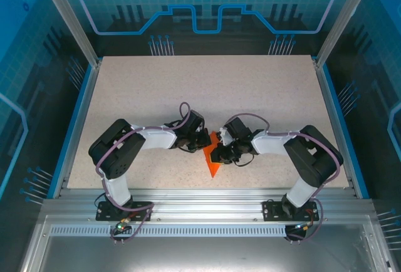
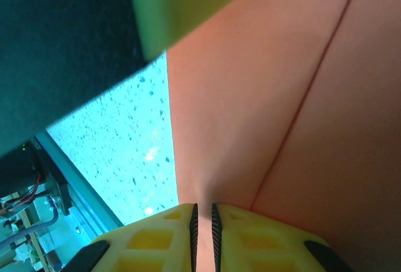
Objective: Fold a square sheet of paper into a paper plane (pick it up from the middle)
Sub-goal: Perform the fourth fold on the wing at the bottom-center of the table.
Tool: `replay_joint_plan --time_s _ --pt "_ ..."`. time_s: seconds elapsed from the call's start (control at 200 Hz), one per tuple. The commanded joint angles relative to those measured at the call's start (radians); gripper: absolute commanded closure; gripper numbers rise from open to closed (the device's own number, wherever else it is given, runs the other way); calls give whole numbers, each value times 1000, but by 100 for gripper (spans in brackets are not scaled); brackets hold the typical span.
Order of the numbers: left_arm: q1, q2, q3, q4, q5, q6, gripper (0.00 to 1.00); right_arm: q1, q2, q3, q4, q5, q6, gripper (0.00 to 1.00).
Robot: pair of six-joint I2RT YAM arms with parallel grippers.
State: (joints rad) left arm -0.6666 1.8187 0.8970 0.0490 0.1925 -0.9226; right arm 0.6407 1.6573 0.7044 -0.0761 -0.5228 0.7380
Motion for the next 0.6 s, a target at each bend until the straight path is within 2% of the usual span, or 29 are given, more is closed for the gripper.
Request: replay_joint_plan --time_s 0.0,0.24,0.375,0.595 --pt "-2 16 8 -55 11 22 97 26 -19 -35 45 -27 49 83" --pt "-1 13 13 -55 17 25 97 72 49 -40 92 -38 74 83" --pt "-2 11 14 -58 16 28 97 85 68 -14 -30 75 59 84" --pt "-1 9 14 -65 17 33 97 97 -60 -68 35 44 104 83"
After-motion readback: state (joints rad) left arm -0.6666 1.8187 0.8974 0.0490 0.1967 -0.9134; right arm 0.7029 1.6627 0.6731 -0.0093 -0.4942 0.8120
